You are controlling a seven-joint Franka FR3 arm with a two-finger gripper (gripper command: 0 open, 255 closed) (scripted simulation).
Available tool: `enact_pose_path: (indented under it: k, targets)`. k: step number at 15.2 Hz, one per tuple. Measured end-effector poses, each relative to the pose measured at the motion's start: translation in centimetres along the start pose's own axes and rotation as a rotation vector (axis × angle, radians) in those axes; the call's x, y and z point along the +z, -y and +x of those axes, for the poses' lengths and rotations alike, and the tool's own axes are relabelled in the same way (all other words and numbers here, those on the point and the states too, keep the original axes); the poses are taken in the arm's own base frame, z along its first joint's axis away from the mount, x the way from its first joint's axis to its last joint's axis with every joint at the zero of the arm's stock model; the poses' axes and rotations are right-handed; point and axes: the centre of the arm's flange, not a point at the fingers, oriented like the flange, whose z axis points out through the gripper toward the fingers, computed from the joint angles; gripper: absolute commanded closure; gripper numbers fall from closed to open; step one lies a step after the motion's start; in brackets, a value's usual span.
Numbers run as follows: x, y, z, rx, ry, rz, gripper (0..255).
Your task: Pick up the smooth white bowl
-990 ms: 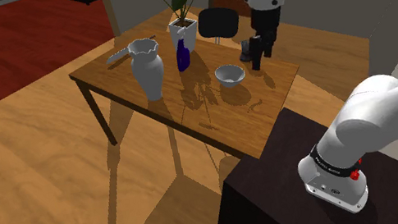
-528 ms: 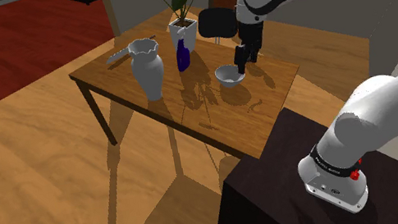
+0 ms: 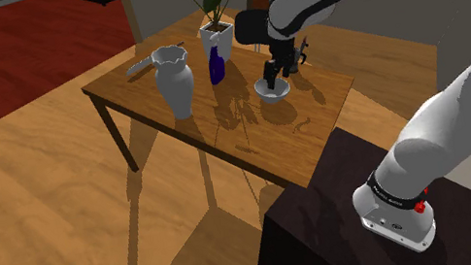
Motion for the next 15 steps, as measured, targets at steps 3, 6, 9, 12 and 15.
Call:
enact_pose_path:
  k: [3,6,9,12,15]
  targets:
    - [2.1,-2.0,2.3,0.016,-0.022,0.001,0]
    - [4.5,-3.8,4.8,0.031,-0.044,0.001,0]
    - [6.4,-5.6,7.3,0.047,-0.066,0.001,0]
    - [8.3,-7.7,9.7,0.062,-0.087,0.001,0]
    - [10.2,-8.7,11.0,0.072,-0.099,0.002,0]
